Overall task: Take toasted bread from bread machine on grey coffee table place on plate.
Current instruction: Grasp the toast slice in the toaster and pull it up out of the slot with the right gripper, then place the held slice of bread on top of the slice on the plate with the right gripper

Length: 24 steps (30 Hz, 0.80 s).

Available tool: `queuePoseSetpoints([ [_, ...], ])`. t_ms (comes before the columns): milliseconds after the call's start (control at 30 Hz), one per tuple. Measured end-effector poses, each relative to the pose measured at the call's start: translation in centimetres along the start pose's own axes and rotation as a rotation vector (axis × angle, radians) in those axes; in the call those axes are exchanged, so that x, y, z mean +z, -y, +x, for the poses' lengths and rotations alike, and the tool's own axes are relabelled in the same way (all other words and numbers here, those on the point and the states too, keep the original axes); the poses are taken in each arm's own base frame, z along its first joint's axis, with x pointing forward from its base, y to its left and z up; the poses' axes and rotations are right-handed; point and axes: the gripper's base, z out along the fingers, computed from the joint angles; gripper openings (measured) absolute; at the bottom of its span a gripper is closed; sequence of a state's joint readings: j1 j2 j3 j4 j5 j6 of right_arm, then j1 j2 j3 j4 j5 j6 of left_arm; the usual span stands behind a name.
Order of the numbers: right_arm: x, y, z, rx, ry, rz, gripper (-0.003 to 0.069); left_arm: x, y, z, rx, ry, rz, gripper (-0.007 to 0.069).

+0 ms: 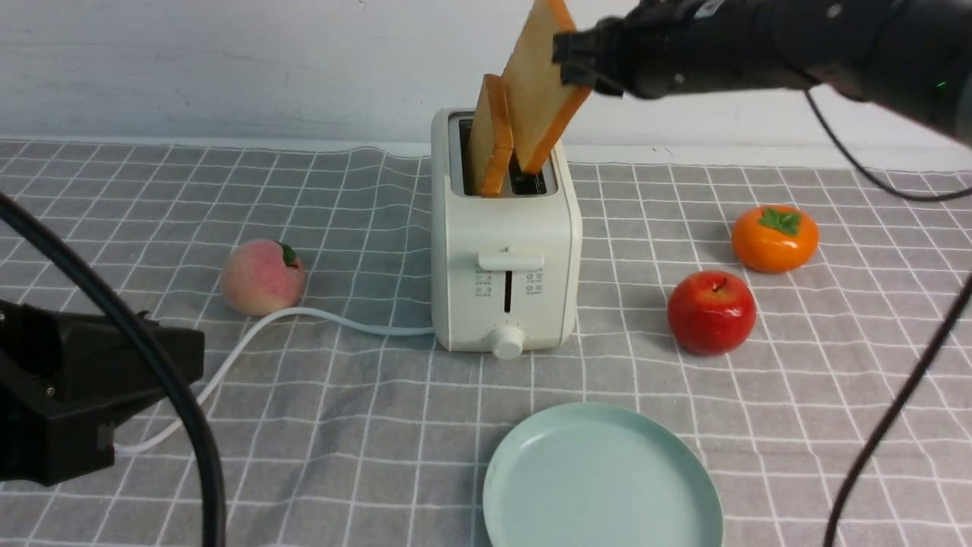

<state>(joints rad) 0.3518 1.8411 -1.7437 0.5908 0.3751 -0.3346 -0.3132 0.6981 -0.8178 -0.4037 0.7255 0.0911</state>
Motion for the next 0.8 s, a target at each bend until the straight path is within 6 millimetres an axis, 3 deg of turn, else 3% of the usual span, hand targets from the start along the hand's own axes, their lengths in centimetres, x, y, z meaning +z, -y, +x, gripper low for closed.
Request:
queuePoseSetpoints([
  [67, -4.5, -1.7, -3.3, -0.103, 0.100, -0.017, 0.0078, 0.0, 0.0, 0.0, 0.000, 0.000, 0.000, 0.0238],
  [133, -8.0, -2.8, -4.9, -0.214, 0.124, -0.022, 0.0078, 0.0, 0.0, 0.0, 0.000, 0.000, 0.000, 0.0238],
  [167, -8.4, -2.8, -5.0, -0.234, 0.122, -0.019, 0.0078, 0.0, 0.0, 0.0, 0.000, 0.000, 0.000, 0.0238],
  [200, -11.1, -3.4, -5.9, -0.304, 0.105, -0.016, 0.0078, 0.0, 0.0, 0.0, 0.000, 0.000, 0.000, 0.0238],
  [233, -11.4, -3.4, -5.8, -0.312, 0.085, -0.019, 0.0078, 0.0, 0.0, 0.0, 0.000, 0.000, 0.000, 0.0238],
  [300, -14.8, -3.3, -5.7, -0.381, -0.034, 0.014, 0.0078, 0.0, 0.0, 0.0, 0.000, -0.001, 0.000, 0.0238],
  [367, -16.1, -2.9, -5.3, -0.360, -0.116, 0.039, 0.0078, 0.0, 0.0, 0.0, 0.000, -0.002, 0.000, 0.0238],
  [400, -16.8, -2.3, -4.3, -0.307, -0.249, 0.071, 0.0078, 0.0, 0.0, 0.0, -0.001, -0.003, 0.002, 0.0238],
  [467, -16.6, -0.9, -1.8, -0.206, -0.457, 0.116, 0.0078, 0.0, 0.1, 0.0, -0.010, -0.002, 0.009, 0.0238],
  [500, -16.6, -0.9, -1.7, -0.206, -0.467, 0.117, 0.0078, 0.0, 0.1, 0.0, -0.010, -0.002, 0.009, 0.0238],
  [533, -16.1, -0.4, -0.4, -0.170, -0.538, 0.124, 0.0078, 0.0, 0.1, 0.0, -0.013, -0.002, 0.012, 0.0238],
  [600, -14.4, 0.3, 3.7, -0.063, -0.698, 0.077, 0.0078, 0.0, 0.2, 0.0, -0.028, -0.001, 0.025, 0.0238],
  [633, -14.3, 0.4, 4.1, -0.052, -0.707, 0.070, 0.0078, 0.0, 0.2, 0.0, -0.029, -0.001, 0.026, 0.0238],
  [767, -11.5, -0.1, 11.1, 0.165, -0.807, -0.186, 0.0078, 0.0, 0.3, 0.0, -0.034, 0.000, 0.031, 0.0239],
  [800, -11.5, -0.2, 11.4, 0.172, -0.810, -0.200, 0.0078, 0.0, 0.3, 0.0, -0.034, 0.000, 0.031, 0.0239],
])
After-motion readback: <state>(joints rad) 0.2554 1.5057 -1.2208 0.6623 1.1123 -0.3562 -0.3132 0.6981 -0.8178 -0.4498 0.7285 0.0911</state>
